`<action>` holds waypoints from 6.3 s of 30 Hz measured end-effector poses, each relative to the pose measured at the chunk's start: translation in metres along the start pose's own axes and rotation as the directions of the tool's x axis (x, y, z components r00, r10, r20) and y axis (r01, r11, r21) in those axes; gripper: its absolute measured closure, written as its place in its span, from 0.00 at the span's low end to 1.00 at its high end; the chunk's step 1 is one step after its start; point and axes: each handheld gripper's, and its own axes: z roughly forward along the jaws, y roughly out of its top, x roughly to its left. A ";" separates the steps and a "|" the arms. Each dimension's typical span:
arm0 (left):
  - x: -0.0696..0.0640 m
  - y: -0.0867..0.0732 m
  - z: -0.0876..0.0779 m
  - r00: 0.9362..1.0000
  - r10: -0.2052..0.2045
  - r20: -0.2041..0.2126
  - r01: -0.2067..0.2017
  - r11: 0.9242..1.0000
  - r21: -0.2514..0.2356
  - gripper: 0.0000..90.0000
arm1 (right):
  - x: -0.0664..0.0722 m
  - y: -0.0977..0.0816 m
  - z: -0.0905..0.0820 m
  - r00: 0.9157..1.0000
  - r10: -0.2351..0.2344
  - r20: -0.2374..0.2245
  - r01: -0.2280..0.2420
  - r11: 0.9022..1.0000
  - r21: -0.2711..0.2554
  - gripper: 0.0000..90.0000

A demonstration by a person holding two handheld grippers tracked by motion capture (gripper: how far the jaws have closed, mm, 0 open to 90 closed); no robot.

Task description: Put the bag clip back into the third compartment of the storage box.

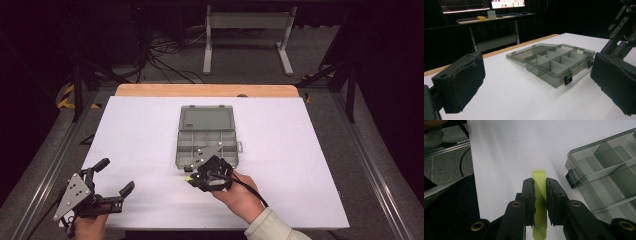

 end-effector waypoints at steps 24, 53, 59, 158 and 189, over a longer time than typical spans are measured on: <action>0.000 0.000 0.000 1.000 0.001 0.000 -0.001 1.000 0.007 0.00 | -0.050 0.015 -0.039 0.992 0.082 0.101 -0.073 0.994 -0.082 0.86; 0.001 -0.001 0.002 1.000 -0.003 0.008 0.003 1.000 0.010 0.00 | -0.112 0.018 -0.015 0.957 0.206 0.206 -0.194 0.978 -0.077 0.86; 0.001 -0.001 0.002 1.000 -0.006 0.009 0.006 1.000 0.009 0.00 | -0.126 0.019 -0.006 0.948 0.223 0.227 -0.214 0.975 -0.065 0.86; 0.001 -0.001 0.008 0.999 -0.002 0.040 0.001 1.000 0.027 0.01 | -0.121 -0.003 -0.037 0.932 0.309 0.189 -0.270 0.941 -0.204 0.21; 0.001 -0.001 0.010 0.999 -0.006 0.040 0.004 1.000 0.030 0.01 | -0.088 -0.055 -0.113 0.929 0.256 0.269 -0.152 0.923 -0.353 0.06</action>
